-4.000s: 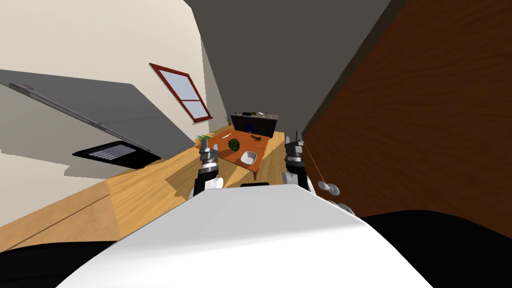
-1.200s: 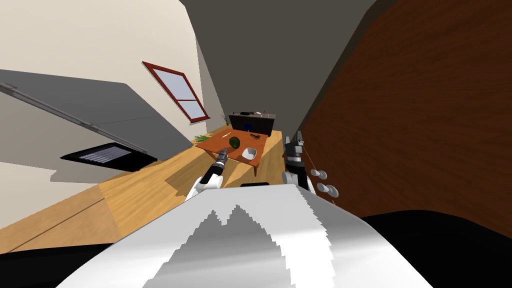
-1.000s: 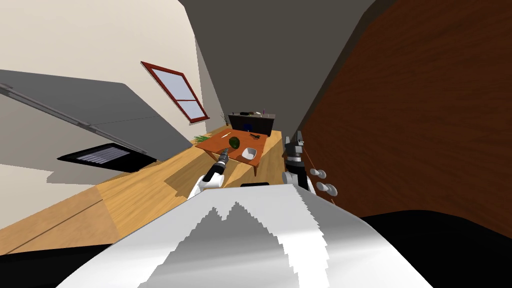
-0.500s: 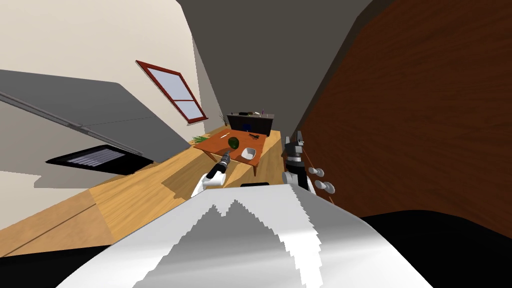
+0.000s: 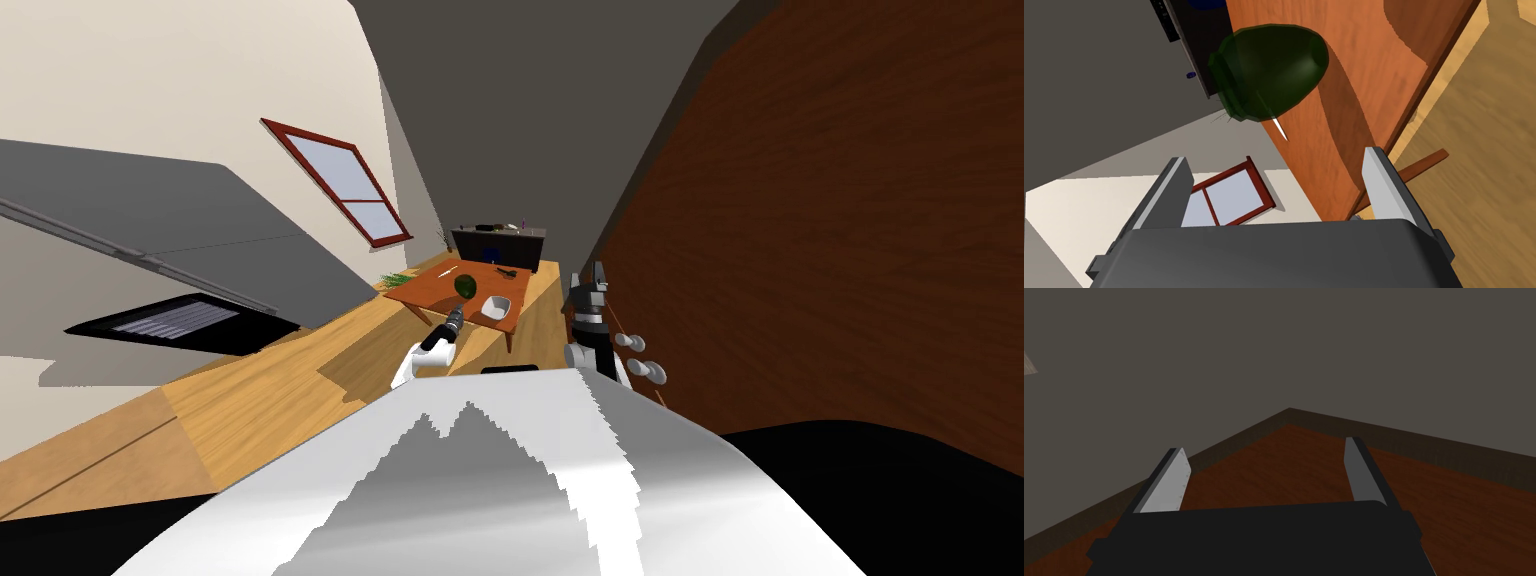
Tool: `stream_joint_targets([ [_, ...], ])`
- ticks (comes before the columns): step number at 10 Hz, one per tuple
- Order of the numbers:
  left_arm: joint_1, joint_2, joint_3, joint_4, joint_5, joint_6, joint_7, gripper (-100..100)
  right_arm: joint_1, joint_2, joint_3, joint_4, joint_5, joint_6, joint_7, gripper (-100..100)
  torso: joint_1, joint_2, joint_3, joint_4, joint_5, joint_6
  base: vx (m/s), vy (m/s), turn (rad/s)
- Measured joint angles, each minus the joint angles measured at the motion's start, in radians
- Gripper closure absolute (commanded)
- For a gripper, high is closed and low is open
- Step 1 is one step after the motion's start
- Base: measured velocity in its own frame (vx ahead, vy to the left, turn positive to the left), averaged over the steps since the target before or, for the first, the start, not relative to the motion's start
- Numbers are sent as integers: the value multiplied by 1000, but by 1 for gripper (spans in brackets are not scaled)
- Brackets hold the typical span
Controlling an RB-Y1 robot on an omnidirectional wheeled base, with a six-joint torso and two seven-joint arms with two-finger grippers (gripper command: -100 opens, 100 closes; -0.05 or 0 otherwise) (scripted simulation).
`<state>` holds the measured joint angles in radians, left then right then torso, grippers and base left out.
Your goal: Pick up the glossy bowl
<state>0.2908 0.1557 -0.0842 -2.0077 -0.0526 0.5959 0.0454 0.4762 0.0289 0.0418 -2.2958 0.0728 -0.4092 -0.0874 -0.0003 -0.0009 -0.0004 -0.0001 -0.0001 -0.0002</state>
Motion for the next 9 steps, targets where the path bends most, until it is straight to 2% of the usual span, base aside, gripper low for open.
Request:
stream_joint_targets([
  [9,-108,-11,-34,96,2,233,13,-100,0,0,0,0,0,0,0,0,-1,-2,-1,0,0,0,23,-7,-47],
])
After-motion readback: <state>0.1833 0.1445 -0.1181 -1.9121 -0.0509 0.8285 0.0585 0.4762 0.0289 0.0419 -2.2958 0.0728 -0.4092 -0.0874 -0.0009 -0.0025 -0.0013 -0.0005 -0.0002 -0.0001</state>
